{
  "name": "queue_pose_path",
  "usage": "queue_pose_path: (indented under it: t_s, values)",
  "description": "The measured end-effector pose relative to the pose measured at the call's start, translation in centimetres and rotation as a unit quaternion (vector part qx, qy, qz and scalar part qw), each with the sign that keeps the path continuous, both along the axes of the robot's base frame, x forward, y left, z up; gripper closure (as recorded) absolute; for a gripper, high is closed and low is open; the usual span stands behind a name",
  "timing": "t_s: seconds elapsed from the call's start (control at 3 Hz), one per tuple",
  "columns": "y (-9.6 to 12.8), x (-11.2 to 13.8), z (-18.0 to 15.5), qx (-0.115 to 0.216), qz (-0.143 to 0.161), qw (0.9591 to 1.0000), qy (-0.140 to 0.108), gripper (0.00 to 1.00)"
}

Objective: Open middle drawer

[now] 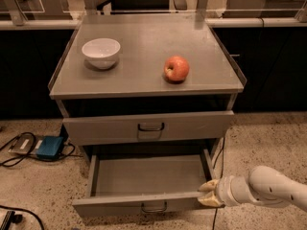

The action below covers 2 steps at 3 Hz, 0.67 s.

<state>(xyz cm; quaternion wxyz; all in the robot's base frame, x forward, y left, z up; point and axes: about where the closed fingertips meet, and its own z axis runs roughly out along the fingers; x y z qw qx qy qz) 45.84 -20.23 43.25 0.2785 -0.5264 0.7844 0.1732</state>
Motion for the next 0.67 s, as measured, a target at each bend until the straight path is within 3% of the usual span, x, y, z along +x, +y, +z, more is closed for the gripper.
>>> queue_pose_path:
  t_s: [0.33, 0.67]
  values:
    - [0.01, 0.0, 0.0, 0.0, 0.0, 1.0, 0.0, 0.59]
    - [0.01, 0.0, 0.0, 0.0, 0.0, 1.0, 0.0, 0.28]
